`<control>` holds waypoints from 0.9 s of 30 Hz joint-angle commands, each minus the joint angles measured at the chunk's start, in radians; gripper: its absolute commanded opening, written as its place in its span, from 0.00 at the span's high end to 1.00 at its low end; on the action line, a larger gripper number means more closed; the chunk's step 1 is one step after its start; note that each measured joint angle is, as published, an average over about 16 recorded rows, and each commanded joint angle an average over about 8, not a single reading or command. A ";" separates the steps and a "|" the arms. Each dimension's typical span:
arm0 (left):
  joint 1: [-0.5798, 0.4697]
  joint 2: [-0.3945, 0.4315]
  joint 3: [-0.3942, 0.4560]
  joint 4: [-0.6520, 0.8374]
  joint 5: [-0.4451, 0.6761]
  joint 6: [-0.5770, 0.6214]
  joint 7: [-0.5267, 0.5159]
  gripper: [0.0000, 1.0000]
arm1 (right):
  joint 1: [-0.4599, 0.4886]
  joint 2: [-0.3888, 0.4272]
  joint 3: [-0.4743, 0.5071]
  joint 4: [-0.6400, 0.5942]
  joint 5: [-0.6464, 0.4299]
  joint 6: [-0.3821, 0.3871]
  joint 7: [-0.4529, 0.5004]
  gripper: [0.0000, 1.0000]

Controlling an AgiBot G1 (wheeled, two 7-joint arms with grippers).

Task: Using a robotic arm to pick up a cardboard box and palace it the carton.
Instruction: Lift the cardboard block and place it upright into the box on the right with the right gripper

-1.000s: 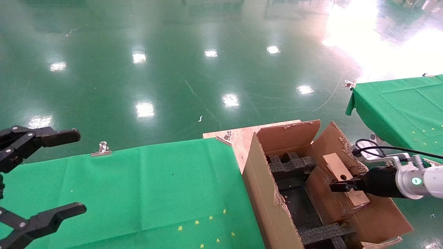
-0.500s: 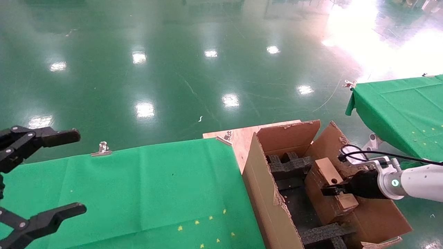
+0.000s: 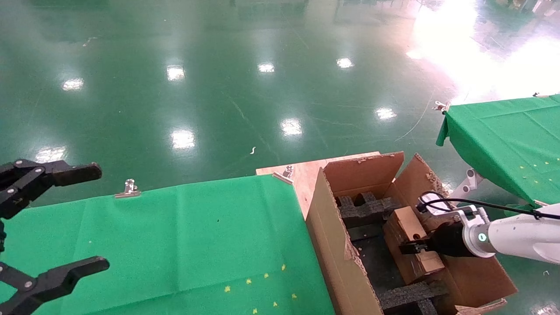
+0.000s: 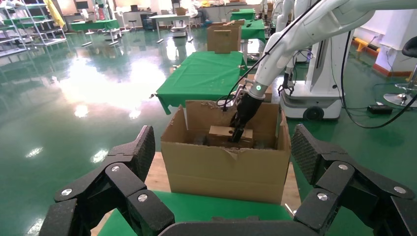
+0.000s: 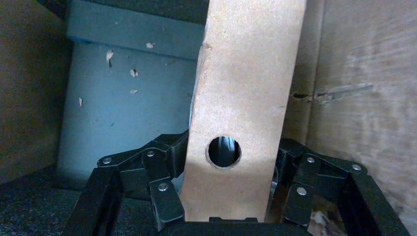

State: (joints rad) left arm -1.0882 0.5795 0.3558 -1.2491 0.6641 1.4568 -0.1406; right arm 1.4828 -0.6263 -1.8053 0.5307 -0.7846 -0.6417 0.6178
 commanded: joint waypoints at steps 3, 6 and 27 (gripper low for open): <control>0.000 0.000 0.000 0.000 0.000 0.000 0.000 0.00 | -0.011 -0.014 0.003 -0.020 0.005 -0.003 -0.008 0.02; 0.000 0.000 0.000 0.000 0.000 0.000 0.000 0.00 | -0.011 -0.014 0.003 -0.019 0.005 -0.005 -0.008 0.00; 0.000 0.000 0.000 0.000 0.000 0.000 0.000 0.00 | 0.032 0.010 -0.004 0.021 -0.016 -0.014 -0.001 0.00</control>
State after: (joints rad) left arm -1.0881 0.5795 0.3558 -1.2489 0.6641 1.4567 -0.1405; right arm 1.5176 -0.6145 -1.8095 0.5539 -0.8020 -0.6544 0.6181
